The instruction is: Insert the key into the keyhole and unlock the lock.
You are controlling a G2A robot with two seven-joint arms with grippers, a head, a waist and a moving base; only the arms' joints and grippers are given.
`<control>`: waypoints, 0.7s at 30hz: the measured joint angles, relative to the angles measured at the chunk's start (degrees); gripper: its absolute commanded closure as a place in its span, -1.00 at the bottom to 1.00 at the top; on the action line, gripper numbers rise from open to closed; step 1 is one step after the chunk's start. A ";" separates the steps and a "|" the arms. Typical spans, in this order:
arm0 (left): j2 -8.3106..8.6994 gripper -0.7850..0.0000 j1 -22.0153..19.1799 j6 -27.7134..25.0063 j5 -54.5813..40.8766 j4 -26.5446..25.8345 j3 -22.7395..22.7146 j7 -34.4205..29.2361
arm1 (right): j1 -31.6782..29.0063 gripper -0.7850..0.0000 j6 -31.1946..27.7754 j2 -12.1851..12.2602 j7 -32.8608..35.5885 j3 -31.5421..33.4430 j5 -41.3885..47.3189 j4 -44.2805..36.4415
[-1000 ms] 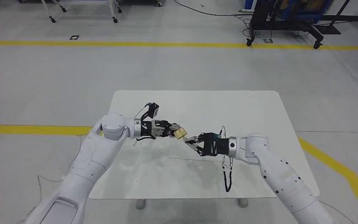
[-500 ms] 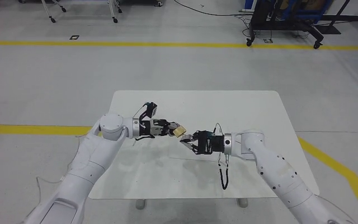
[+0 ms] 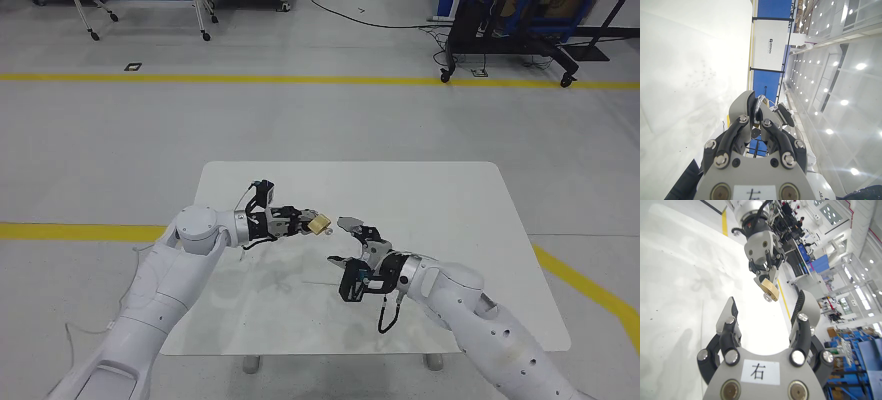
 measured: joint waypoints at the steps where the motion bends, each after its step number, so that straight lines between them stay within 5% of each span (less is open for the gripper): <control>1: 0.00 1.00 0.01 0.08 0.01 -0.03 -0.02 -0.02 | -0.09 0.27 1.23 -0.12 0.79 -0.39 -0.73 0.00; 15: -0.15 1.00 -0.32 0.39 0.93 0.11 0.54 -0.41 | 0.85 0.29 2.92 -1.03 3.85 -2.52 -2.67 0.77; 21: -0.20 1.00 -0.45 0.15 1.09 0.29 0.66 -0.74 | 1.58 0.72 2.76 -1.42 4.08 -3.22 -2.47 1.45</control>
